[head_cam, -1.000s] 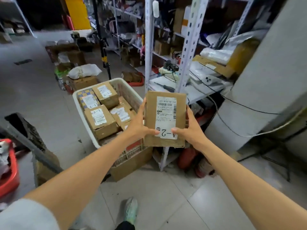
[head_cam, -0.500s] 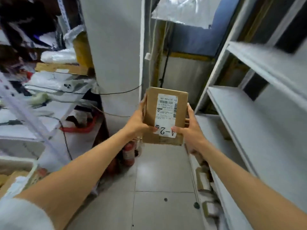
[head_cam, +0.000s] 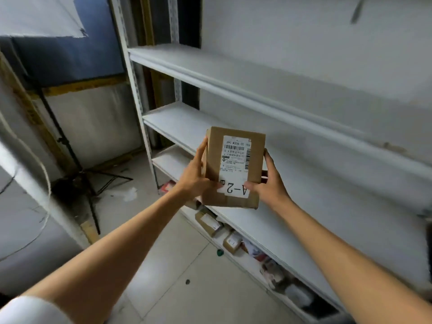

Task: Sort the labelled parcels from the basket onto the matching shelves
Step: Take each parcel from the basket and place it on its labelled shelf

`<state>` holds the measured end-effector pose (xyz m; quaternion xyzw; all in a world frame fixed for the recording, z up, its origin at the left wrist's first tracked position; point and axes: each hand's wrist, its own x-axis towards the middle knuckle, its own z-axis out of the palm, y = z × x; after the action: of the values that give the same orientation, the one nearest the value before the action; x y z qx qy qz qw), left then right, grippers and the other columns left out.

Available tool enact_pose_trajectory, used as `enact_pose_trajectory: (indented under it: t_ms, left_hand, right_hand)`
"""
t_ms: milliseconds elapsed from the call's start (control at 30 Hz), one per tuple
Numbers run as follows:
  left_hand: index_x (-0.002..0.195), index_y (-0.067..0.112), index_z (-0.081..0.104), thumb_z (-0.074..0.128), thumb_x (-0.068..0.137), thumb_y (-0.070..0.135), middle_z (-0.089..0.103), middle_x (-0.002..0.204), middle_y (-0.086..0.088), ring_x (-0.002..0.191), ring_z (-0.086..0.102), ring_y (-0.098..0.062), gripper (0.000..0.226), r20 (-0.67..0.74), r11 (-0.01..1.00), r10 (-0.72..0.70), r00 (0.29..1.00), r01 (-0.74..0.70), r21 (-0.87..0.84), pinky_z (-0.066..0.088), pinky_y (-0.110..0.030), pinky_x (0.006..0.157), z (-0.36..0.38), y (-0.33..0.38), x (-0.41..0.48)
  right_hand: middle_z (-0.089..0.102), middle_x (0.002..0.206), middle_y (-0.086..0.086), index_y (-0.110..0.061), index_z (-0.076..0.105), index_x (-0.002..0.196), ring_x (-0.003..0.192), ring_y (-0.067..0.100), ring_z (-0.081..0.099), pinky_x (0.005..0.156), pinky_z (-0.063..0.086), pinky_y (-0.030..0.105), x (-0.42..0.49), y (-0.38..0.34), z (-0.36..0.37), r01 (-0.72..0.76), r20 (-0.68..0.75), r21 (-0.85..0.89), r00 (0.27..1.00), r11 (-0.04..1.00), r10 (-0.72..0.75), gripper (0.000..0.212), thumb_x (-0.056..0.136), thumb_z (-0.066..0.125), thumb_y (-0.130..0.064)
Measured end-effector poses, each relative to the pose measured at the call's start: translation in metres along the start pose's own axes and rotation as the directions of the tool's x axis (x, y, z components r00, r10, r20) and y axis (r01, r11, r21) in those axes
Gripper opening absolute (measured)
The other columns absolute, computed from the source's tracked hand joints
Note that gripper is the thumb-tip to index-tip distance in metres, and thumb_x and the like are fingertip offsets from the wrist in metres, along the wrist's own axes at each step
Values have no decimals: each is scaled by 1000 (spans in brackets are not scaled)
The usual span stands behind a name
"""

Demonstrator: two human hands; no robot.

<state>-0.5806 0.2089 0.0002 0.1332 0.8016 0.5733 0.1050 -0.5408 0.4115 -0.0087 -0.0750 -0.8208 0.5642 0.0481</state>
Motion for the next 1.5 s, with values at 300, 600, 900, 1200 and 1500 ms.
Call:
enact_pose_trajectory:
  t_ms: [300, 600, 900, 1200, 1500]
  left_hand:
    - [143, 56, 12, 78, 51, 14, 55, 125, -11, 115, 56, -33, 121, 366, 995, 95, 926, -93, -22, 54, -55, 84, 123, 17, 14]
    - [151, 29, 14, 85, 57, 3, 52, 124, -6, 112, 58, -33, 121, 491, 999, 26, 871, -14, -29, 51, -54, 92, 193, 50, 11]
    - [138, 19, 32, 82, 68, 3, 53, 124, -12, 110, 58, -32, 88, 548, 998, 49, 835, -27, -49, 54, -53, 87, 230, 67, 25]
    - [137, 18, 31, 79, 71, 2, 51, 128, -13, 113, 56, -35, 83, 612, 1000, 24, 791, -26, -5, 52, -56, 89, 287, 73, 51]
    - [137, 16, 29, 75, 75, -1, 48, 132, -11, 120, 50, -30, 79, 635, 999, -9, 773, -24, 44, 49, -48, 96, 352, 70, 78]
  right_hand:
    - [56, 131, 2, -47, 15, 147, 116, 21, 55, 95, 51, 47, -95, 51, -89, -175, -377, 45, 909, 984, 178, 105, 75, 75, 1]
    - [55, 127, -3, -43, 13, 149, 116, 15, 52, 84, 48, 22, -142, 67, -142, -190, -516, 91, 831, 978, 209, 103, 79, 72, 4]
    - [52, 137, 5, -34, 10, 152, 120, 19, 51, 104, 44, 44, -150, 81, -172, -256, -574, 150, 764, 955, 295, 103, 79, 74, 1]
    - [58, 130, 5, -29, 24, 148, 107, 12, 51, 81, 46, 23, -145, 118, -215, -324, -615, 193, 696, 926, 371, 91, 78, 74, 1]
    - [52, 136, 7, -25, 25, 148, 125, 23, 48, 98, 44, 39, -125, 162, -256, -409, -611, 256, 634, 876, 474, 91, 77, 74, 3]
